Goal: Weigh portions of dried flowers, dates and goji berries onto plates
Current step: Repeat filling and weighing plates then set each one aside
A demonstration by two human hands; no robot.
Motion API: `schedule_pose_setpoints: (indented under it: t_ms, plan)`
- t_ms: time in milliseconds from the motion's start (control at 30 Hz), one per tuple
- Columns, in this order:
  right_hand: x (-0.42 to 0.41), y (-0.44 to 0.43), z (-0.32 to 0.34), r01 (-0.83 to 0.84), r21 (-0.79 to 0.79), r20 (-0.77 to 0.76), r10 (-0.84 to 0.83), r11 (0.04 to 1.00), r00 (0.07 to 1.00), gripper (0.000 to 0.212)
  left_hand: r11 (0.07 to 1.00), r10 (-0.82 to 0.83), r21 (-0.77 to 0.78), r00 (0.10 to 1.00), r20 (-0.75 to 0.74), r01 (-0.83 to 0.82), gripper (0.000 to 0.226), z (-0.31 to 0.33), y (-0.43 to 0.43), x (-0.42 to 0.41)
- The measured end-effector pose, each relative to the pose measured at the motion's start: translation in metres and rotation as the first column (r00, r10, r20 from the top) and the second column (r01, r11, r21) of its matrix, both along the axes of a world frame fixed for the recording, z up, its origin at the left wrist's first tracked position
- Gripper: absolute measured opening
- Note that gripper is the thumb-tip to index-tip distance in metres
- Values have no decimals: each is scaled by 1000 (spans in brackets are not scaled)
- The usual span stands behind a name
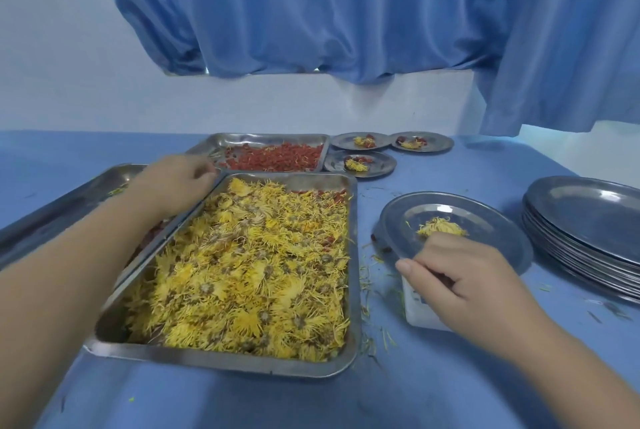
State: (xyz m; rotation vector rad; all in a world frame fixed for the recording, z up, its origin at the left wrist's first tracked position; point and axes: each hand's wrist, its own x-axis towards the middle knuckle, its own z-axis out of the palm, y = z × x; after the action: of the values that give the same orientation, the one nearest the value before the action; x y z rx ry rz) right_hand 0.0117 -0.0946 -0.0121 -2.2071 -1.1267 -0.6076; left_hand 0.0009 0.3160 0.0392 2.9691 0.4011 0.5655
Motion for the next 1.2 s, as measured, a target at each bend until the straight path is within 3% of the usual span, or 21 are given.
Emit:
schedule_pose_setpoints:
  t_ms: [67, 167, 333, 633, 767, 867, 933, 1000, 1067, 1200]
  plan:
    - [2, -3, -3, -9, 16, -28, 9, 1000, 1000, 48, 996, 88, 34, 988, -129, -84, 17, -2, 22, -4]
    - [5, -5, -4, 4, 51, -55, -2, 999, 998, 48, 982, 189, 73, 934, -304, -175, 27, -12, 44, -4]
    - [6, -6, -5, 13, 67, -41, -11, 998, 999, 46, 964, 265, 127, 871, -413, -233, 45, -38, 59, -6]
    - [1, -8, -2, 16, 71, -30, -14, 997, 999, 42, 960, 269, 15, 904, -333, -280, 40, -43, 70, -18]
    - [0, -8, 1, 18, 71, -36, -15, 997, 999, 41, 954, 270, -85, 946, -177, -288, 13, -39, 64, -23]
    - [-1, -7, 2, 21, 82, -48, -17, 996, 999, 43, 893, 188, -423, 982, 37, -155, 7, -26, 43, -24]
    - [-1, -7, 3, 23, 96, -56, -17, 995, 998, 44, 761, 120, -649, 984, 129, -8, 10, -13, 15, -22]
    - [0, -9, 3, 28, 104, -69, -21, 994, 997, 49, 631, 18, -769, 989, 145, 101, 14, -3, -19, -15]
    - [1, -11, 3, 44, 113, -89, -34, 993, 995, 56, 591, -115, -788, 985, 129, 172, 17, 1, -56, -7]
    - [3, -15, 7, 115, 187, -108, -96, 976, 990, 54, 696, -320, -655, 944, 84, 294, 20, 2, -124, 10]
